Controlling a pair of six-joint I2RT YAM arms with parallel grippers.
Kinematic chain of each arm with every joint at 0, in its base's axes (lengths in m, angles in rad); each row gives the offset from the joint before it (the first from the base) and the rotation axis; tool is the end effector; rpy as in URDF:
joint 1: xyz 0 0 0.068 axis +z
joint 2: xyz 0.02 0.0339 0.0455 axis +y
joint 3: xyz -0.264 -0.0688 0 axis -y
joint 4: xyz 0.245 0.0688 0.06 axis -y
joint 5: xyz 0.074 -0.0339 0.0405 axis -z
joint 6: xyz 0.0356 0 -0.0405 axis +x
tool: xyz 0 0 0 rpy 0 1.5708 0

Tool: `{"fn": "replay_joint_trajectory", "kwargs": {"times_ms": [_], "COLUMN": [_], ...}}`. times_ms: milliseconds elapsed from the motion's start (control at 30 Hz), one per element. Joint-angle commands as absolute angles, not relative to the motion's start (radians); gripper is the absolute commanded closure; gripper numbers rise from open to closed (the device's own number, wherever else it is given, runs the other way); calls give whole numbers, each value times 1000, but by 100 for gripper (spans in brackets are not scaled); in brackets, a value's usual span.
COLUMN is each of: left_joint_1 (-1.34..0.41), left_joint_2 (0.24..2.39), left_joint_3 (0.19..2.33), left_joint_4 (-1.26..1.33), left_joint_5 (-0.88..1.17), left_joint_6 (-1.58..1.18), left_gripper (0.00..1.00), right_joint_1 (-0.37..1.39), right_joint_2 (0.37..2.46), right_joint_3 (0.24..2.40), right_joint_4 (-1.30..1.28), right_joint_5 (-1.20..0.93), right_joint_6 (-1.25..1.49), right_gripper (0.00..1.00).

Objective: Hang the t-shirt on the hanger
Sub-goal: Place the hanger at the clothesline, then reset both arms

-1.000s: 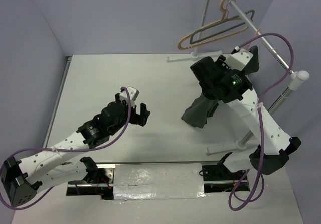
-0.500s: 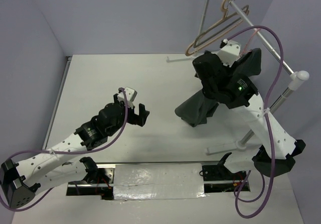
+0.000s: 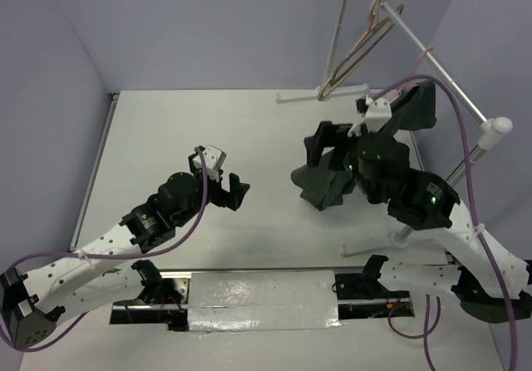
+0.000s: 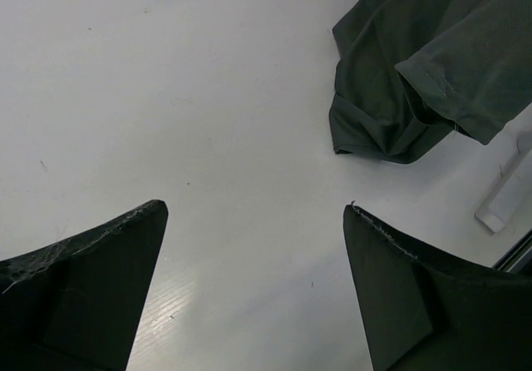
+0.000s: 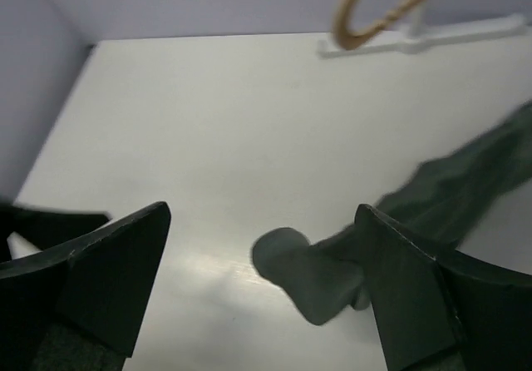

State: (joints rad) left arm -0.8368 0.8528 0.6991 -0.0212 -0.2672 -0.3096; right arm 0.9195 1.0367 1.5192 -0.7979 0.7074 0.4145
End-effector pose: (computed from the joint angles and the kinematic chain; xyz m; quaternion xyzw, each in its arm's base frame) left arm 0.1438 -0.1454 0.3153 0.1152 0.7554 -0.2597 0.5905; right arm 0.1220 0.1219 0.4762 0.0073 0.7860 0.1206 0.6063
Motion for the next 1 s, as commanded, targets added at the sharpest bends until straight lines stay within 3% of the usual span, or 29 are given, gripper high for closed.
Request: {"fn": "replay_joint_trajectory", "kwargs": {"times_ms": [0,200,500,967], "left_joint_1": [-841,-842,-842,-842], "left_joint_2": [827,727,629,584], "left_joint_3": [724,749,569,540], "left_joint_4": [58,97,229,258], "left_joint_5": [-230,-224,-244,-203], "left_joint_6": [-290,-321,-292,-278], "left_gripper": [0,1,1,1], "right_joint_1": [982,1075,1120,1154], "right_joint_2": [915,804,759,741], "right_joint_3": [1329,1117,864,776], "right_joint_4": [-478,-267,-20,71], "right_joint_5": [462,338,292,239], "right_joint_6": [296,262,199,158], "right_gripper": [0,0,0,0]}}
